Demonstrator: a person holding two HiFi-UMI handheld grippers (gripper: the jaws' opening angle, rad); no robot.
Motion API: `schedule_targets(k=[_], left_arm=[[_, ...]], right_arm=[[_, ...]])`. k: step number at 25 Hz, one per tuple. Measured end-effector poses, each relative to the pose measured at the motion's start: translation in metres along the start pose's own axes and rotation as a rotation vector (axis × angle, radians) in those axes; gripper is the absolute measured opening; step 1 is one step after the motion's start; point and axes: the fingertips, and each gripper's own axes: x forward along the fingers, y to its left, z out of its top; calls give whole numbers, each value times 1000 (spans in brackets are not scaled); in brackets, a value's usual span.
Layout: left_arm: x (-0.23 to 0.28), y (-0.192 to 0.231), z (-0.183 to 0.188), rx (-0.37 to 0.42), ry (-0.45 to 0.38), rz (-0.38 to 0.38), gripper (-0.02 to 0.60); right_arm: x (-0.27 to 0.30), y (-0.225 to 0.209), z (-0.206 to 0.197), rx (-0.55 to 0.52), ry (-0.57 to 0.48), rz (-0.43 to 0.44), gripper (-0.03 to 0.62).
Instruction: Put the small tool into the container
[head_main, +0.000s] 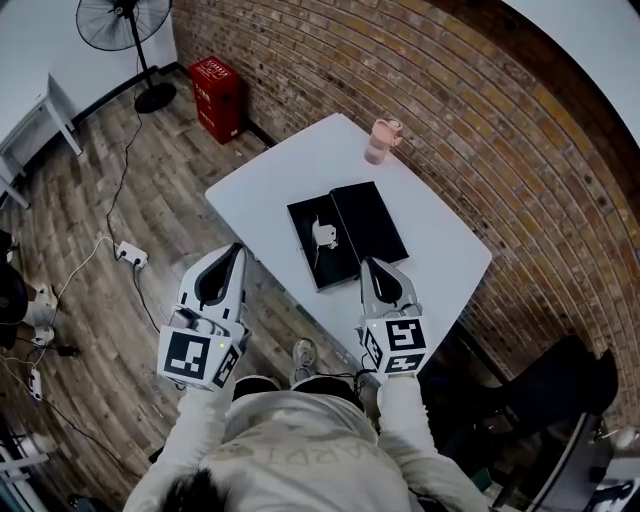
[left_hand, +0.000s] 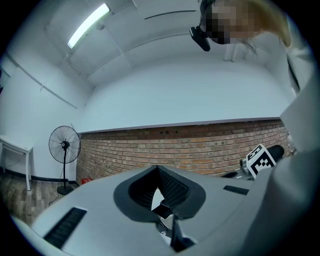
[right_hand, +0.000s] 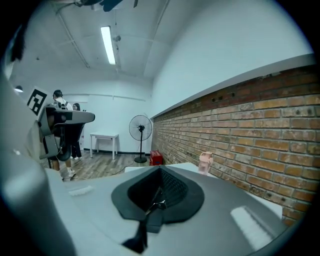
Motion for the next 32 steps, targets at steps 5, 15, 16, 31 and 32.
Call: schedule_targets(k=[5,15,16,31,32], left_arm=[[-7,-5,5,4,-12,-16,6],[-19,-14,13,11,-32,-41,6],[-21,-15,14,12,-35,-44,6],[-38,-29,23,24,-53,-70,6],[-40,-30,23,23,-54,-71,6]], right_arm=[[-17,4,12,8,-32,-31,11],[-54,6,42,41,-130,-97,11],[-57,6,44,43,-139,-103,11],[-99,17,66,58,-211,-132,11],[-102,18,68,59,-216,-135,11]])
